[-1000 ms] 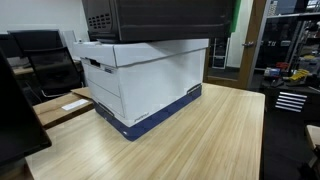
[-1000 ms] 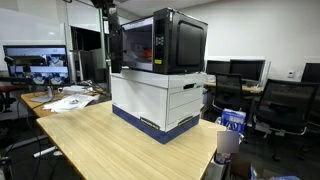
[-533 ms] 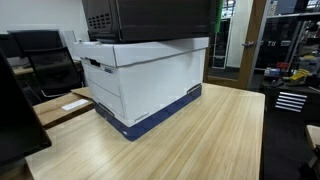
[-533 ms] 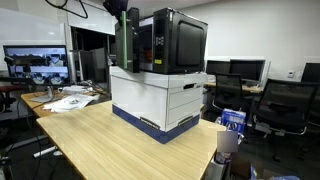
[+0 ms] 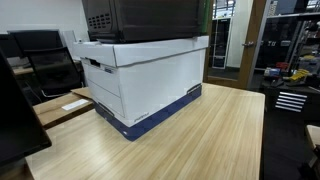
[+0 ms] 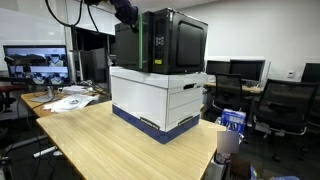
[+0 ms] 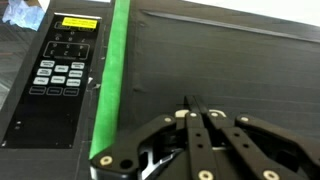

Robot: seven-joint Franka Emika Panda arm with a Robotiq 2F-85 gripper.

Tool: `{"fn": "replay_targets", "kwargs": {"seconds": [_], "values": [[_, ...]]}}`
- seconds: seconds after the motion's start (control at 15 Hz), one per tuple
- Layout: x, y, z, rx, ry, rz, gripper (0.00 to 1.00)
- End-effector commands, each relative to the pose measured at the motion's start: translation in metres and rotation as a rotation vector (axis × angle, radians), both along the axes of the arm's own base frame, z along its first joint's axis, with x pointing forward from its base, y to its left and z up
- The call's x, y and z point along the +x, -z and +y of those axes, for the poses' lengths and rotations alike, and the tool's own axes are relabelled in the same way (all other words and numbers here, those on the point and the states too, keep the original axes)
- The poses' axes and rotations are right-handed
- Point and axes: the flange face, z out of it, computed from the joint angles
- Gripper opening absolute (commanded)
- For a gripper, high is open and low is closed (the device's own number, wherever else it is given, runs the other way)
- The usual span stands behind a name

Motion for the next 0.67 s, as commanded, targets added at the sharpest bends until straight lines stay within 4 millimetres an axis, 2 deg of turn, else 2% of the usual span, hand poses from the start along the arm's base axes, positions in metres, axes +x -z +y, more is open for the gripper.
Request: {"fn": "replay_targets", "kwargs": {"seconds": [0.0, 0.6], "values": [[0.001, 0.006, -0.002, -0.009, 0.019, -0.037, 0.02], [0.012, 0.013, 0.0, 0.022, 0.081, -0.142, 0.01]]}}
